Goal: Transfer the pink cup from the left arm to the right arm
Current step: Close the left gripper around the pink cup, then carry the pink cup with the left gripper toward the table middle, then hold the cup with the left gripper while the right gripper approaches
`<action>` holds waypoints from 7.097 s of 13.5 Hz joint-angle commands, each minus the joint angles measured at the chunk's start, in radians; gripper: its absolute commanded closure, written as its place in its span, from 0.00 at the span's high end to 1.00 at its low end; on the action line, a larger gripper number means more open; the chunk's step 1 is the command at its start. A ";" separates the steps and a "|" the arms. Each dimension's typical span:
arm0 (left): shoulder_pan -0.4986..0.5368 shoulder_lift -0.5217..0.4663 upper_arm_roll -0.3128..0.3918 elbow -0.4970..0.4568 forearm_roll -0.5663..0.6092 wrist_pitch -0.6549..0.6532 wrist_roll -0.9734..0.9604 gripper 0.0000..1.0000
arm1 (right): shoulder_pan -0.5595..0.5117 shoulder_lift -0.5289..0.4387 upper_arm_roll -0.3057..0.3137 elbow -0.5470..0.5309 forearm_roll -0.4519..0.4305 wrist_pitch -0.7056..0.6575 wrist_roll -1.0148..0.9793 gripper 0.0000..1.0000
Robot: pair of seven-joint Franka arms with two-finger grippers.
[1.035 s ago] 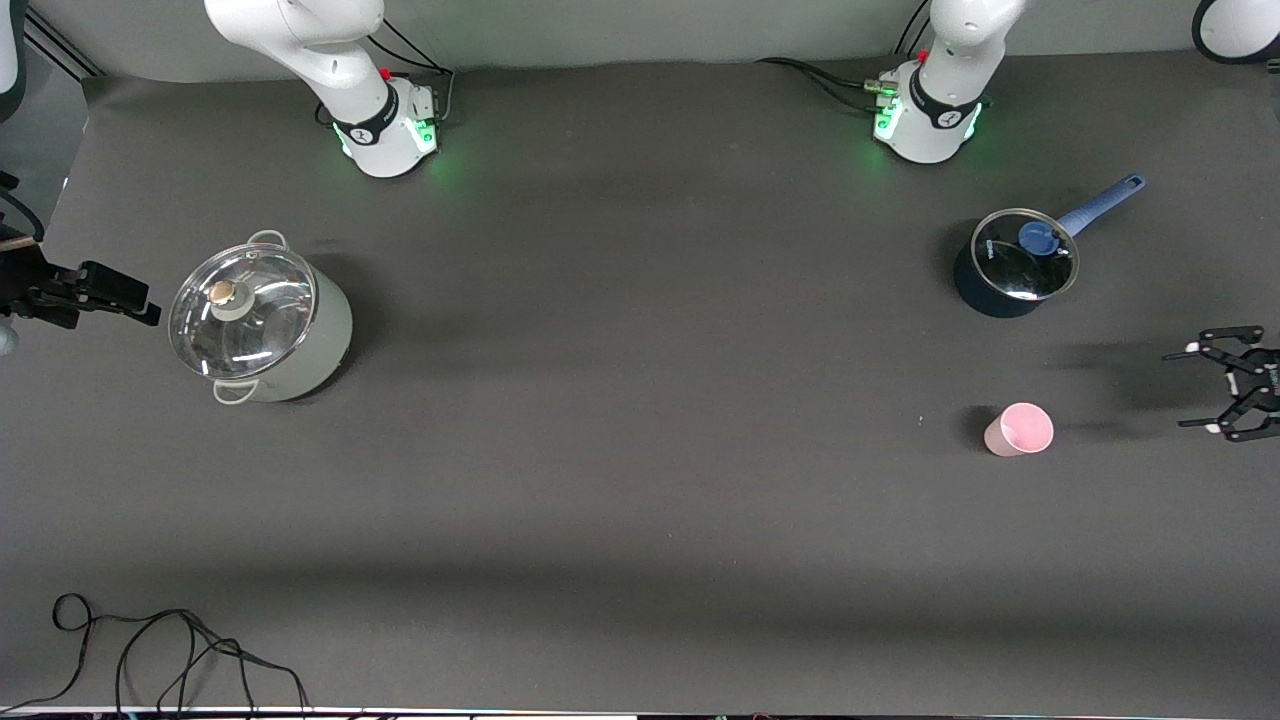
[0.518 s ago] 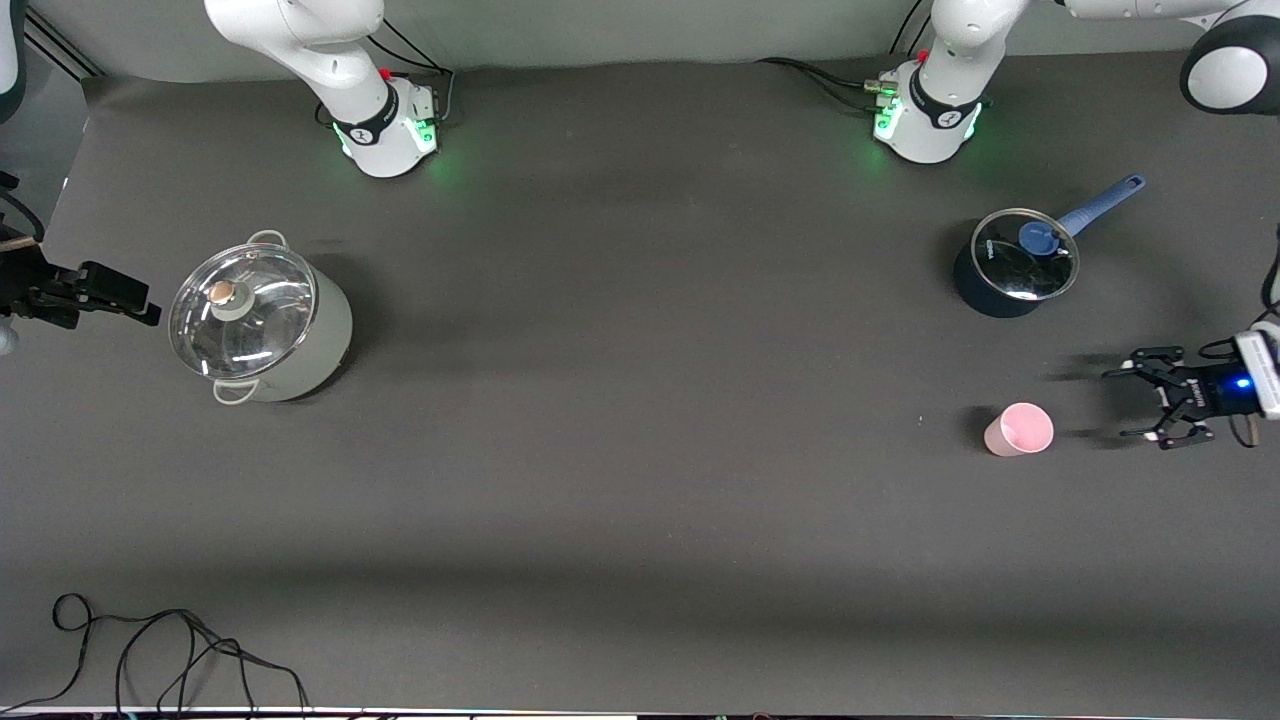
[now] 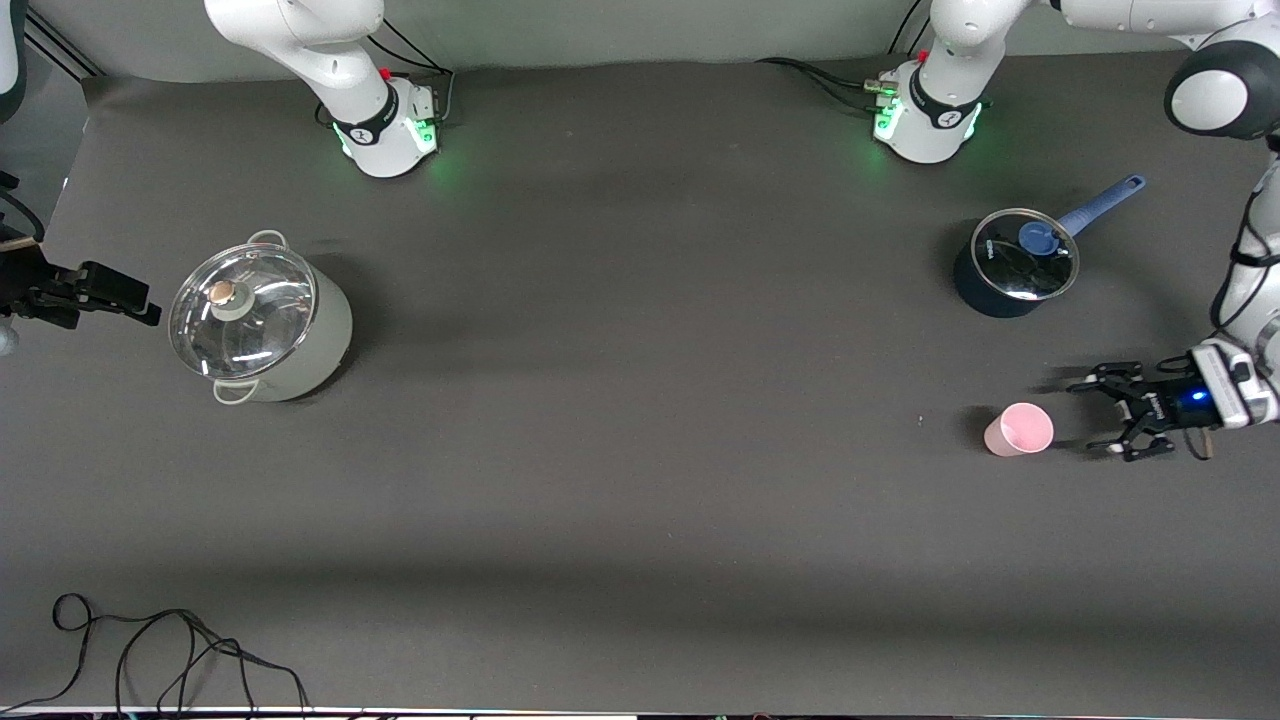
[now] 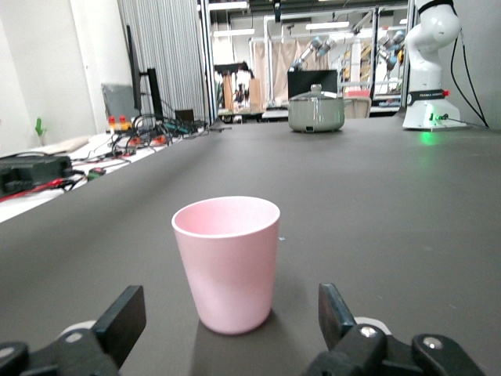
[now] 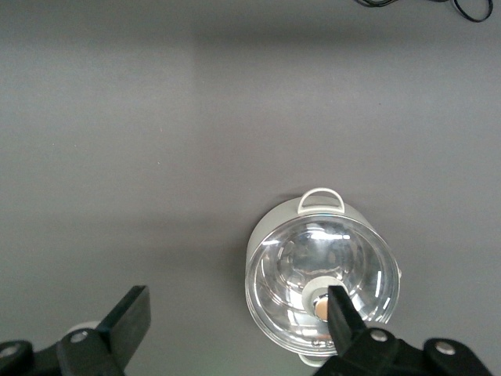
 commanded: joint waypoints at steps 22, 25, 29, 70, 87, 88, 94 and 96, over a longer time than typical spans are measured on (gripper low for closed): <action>-0.231 0.055 -0.017 0.007 -0.120 0.011 0.056 0.00 | 0.004 -0.004 -0.009 -0.003 0.012 0.005 0.006 1.00; -0.286 0.052 -0.100 0.015 -0.128 0.043 0.053 0.00 | 0.004 -0.006 -0.012 0.000 0.013 0.005 0.006 1.00; -0.358 0.044 -0.254 0.016 -0.189 0.260 0.064 0.00 | -0.005 -0.009 -0.019 0.002 0.013 0.005 0.006 1.00; -1.265 0.006 -0.795 0.502 -0.465 1.870 -0.349 0.00 | 0.349 0.089 0.017 0.163 0.090 0.095 0.459 1.00; -1.263 0.006 -0.795 0.504 -0.465 1.870 -0.349 0.00 | 0.429 0.235 -0.013 0.166 0.158 0.110 1.086 1.00; -1.263 0.006 -0.795 0.504 -0.465 1.870 -0.349 0.00 | 0.449 0.241 -0.013 0.161 0.158 0.109 1.089 1.00; -1.262 0.006 -0.795 0.504 -0.465 1.870 -0.349 0.00 | 0.446 0.243 -0.015 0.161 0.156 0.075 1.084 0.97; -1.262 0.006 -0.795 0.504 -0.465 1.870 -0.349 0.00 | 0.446 0.249 -0.015 0.161 0.156 0.075 1.084 0.87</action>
